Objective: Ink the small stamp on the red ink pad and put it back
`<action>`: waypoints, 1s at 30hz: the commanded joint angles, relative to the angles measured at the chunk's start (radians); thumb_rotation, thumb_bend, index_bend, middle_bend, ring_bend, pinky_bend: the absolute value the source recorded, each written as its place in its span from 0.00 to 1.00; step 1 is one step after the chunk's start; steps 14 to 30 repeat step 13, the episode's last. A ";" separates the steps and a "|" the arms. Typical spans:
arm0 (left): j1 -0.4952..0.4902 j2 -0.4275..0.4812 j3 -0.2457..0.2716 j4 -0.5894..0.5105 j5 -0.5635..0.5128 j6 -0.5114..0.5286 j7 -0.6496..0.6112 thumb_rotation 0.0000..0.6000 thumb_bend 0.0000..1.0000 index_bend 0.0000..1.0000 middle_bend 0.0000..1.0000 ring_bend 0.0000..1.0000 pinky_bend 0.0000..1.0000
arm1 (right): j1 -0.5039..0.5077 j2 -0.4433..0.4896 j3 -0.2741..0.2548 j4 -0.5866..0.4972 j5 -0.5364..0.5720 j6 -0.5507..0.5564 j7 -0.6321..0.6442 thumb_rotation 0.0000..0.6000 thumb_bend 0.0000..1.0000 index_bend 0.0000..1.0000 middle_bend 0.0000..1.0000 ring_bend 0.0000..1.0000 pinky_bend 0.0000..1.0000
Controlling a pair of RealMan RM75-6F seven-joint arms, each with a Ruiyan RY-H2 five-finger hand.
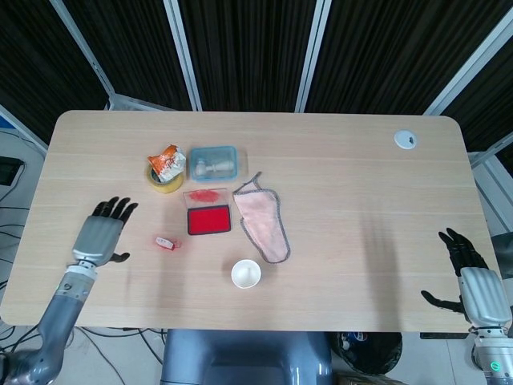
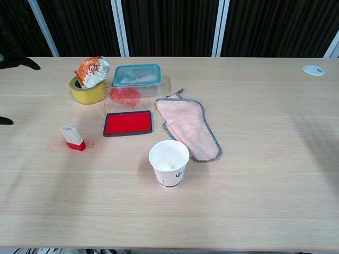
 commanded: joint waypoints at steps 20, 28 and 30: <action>0.340 0.076 0.161 0.097 0.386 0.405 -0.244 1.00 0.00 0.00 0.00 0.00 0.01 | -0.004 -0.026 0.003 0.018 -0.009 0.024 -0.054 1.00 0.16 0.00 0.00 0.00 0.18; 0.340 0.076 0.161 0.097 0.386 0.405 -0.244 1.00 0.00 0.00 0.00 0.00 0.01 | -0.004 -0.026 0.003 0.018 -0.009 0.024 -0.054 1.00 0.16 0.00 0.00 0.00 0.18; 0.340 0.076 0.161 0.097 0.386 0.405 -0.244 1.00 0.00 0.00 0.00 0.00 0.01 | -0.004 -0.026 0.003 0.018 -0.009 0.024 -0.054 1.00 0.16 0.00 0.00 0.00 0.18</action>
